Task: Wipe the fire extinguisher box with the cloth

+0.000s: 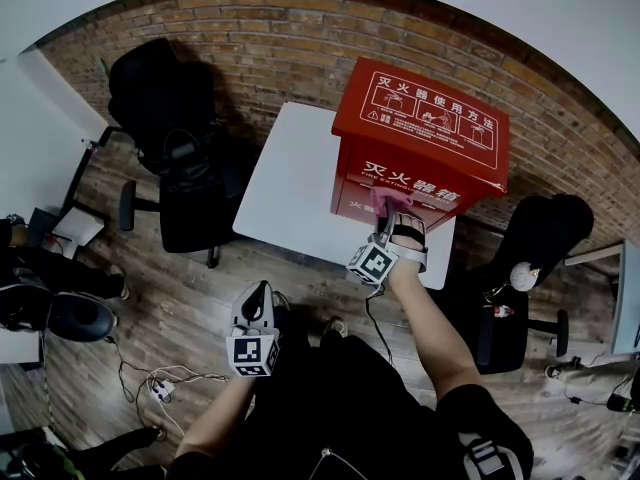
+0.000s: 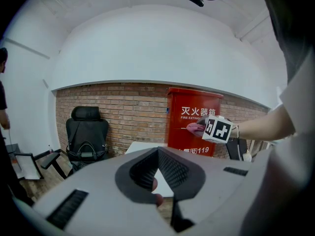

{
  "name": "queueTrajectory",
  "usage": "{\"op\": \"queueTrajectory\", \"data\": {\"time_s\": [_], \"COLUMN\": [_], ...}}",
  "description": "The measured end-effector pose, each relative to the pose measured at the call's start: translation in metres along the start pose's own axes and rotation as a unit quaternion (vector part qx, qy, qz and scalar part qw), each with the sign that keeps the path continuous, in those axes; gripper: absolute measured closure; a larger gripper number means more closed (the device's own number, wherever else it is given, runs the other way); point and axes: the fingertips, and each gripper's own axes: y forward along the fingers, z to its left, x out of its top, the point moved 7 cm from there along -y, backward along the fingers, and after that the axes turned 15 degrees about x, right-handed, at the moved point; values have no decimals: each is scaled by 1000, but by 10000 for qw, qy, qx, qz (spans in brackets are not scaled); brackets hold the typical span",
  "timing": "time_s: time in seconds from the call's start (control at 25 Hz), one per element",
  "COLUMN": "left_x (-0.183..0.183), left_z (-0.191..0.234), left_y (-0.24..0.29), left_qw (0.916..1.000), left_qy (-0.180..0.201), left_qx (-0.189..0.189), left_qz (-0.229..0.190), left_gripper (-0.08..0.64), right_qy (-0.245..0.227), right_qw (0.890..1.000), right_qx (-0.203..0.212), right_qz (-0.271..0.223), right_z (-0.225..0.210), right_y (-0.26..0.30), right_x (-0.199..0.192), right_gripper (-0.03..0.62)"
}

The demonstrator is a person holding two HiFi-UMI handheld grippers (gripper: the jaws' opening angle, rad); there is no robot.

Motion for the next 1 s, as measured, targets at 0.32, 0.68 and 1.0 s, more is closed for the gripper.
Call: {"op": "queueTrajectory", "data": {"time_s": [0.32,0.68,1.0], "left_x": [-6,-6,-7], "left_z": [2,5,7], "left_y": [0,1,2], "left_qw": [10000,9999,9999], "left_qy": [46,52,19], "left_qx": [5,18,46], "left_qz": [57,86,118], "left_gripper": [538,538,538], "right_qy": [96,158,169], "right_qw": [9999,9998,9996], "right_qx": [47,135,224], "right_qz": [-28,-39,-5], "right_z": [7,15,25], "right_y": [7,13,21], "right_x": [-2,-1,-2], "right_gripper": [469,469,469]}}
